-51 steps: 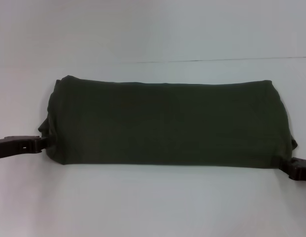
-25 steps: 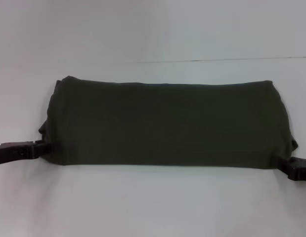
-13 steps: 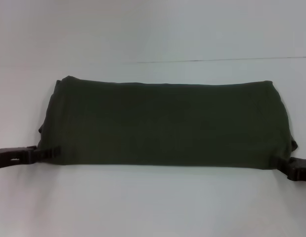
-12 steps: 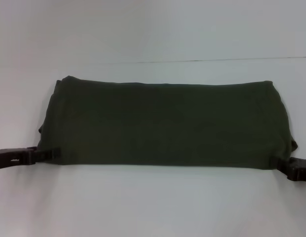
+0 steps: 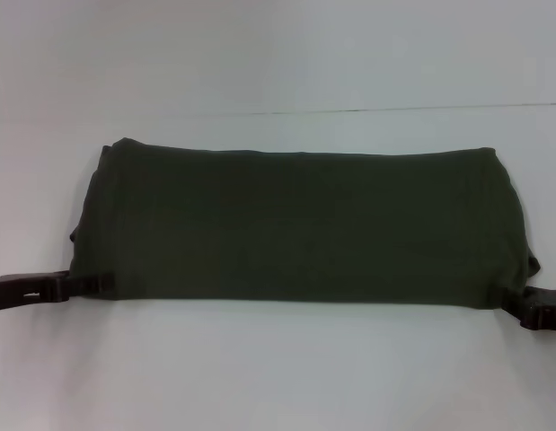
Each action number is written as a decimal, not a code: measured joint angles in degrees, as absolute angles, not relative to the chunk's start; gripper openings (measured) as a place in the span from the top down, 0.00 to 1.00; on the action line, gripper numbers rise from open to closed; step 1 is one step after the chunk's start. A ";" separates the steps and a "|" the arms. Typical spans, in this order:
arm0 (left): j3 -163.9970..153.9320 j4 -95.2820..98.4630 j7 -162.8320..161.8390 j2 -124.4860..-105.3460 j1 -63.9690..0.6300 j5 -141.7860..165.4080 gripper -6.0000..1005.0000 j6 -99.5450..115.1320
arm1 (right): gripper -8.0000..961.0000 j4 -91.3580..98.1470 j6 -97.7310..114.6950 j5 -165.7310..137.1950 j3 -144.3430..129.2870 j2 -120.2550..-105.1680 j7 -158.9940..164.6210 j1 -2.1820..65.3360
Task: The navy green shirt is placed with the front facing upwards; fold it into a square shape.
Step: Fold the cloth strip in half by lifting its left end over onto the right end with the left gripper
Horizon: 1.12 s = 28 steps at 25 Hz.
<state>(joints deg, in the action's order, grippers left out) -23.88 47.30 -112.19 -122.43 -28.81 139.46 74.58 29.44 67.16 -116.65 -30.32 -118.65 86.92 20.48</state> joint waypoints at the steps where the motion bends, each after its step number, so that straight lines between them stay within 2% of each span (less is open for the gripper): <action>1: -24.04 47.30 -112.91 -122.43 -28.85 139.59 0.15 74.52 | 0.92 29.44 67.17 -116.66 -30.33 -118.65 86.92 20.48; 8: -24.18 47.62 -113.67 -122.43 -29.09 140.85 0.17 74.21 | 0.92 29.44 67.18 -116.73 -30.32 -118.64 86.92 20.48; 18: -24.16 47.73 -113.58 -122.43 -29.09 140.89 0.62 74.09 | 0.92 29.44 67.18 -116.81 -30.32 -118.57 86.94 20.48; 24: -24.41 47.73 -113.29 -122.43 -29.17 140.89 0.82 73.62 | 0.92 29.44 67.16 -116.81 -30.32 -118.56 87.09 20.48; 28: -25.02 47.73 -113.22 -122.43 -29.20 140.89 0.91 73.41 | 0.92 29.44 67.15 -116.81 -30.32 -118.56 87.08 20.48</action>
<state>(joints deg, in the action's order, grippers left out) -25.03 47.73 -113.22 -122.43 -29.20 140.89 73.41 29.44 67.15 -116.81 -30.32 -118.56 87.08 20.48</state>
